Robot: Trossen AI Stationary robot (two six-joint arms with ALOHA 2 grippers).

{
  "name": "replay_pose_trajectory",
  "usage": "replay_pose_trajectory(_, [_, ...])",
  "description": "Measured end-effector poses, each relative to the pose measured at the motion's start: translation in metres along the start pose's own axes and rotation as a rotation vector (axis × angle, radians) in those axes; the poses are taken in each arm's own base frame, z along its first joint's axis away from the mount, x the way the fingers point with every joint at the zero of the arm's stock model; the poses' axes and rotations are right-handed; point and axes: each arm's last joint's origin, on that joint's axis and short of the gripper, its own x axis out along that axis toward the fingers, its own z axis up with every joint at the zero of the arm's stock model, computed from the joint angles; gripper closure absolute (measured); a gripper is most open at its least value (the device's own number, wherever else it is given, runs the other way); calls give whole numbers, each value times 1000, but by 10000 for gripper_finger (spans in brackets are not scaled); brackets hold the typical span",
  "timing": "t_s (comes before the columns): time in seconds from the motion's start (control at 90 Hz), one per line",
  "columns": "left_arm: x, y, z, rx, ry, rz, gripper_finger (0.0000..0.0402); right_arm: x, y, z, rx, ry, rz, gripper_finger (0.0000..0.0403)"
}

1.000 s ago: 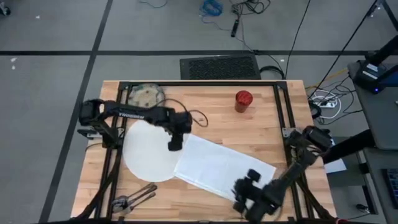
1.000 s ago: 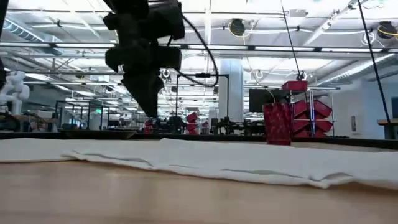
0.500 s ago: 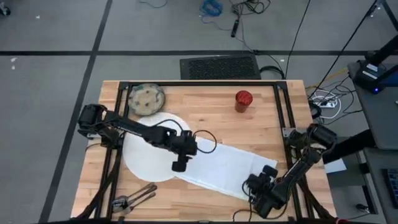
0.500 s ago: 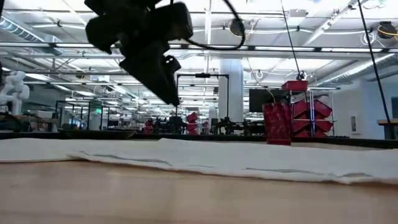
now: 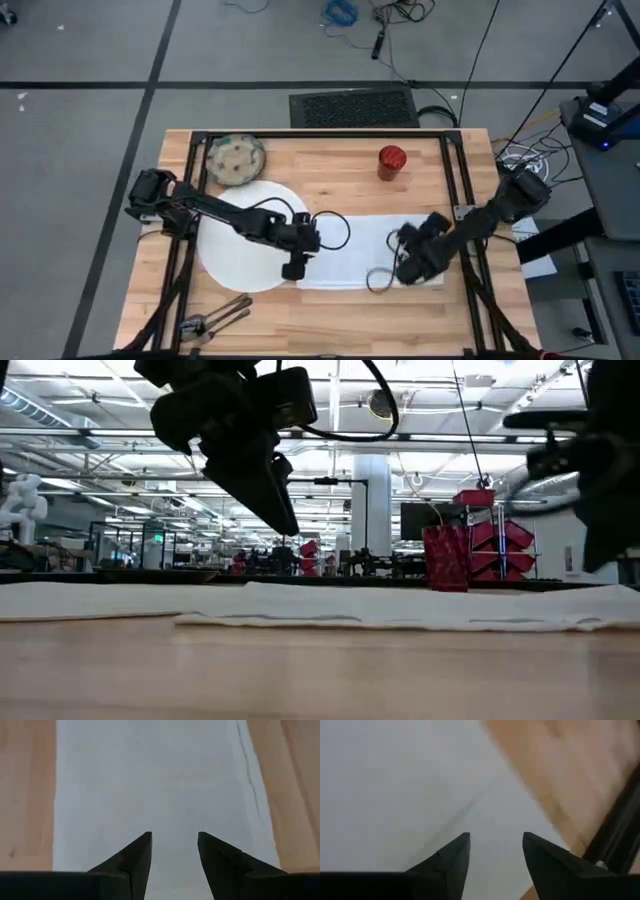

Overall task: Set table place
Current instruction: Fold the white napkin

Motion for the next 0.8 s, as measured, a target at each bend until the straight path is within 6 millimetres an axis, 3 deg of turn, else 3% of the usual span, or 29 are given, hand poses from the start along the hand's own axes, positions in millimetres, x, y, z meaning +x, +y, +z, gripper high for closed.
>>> replay_pose_trajectory(0.156, [0,-4,0,10,0,-12,254,-19,-27,0,351,79,92,233])
replay_pose_trajectory(0.344, [-1,-9,4,18,-44,-26,254,-11,-42,-9,477,273,81,253])
replay_pose_trajectory(0.556, [-2,-21,6,23,-82,-52,254,-5,-36,-18,472,444,96,275])
replay_pose_trajectory(0.8, [25,-42,1,55,-92,-85,254,-16,-19,-33,530,562,212,284])
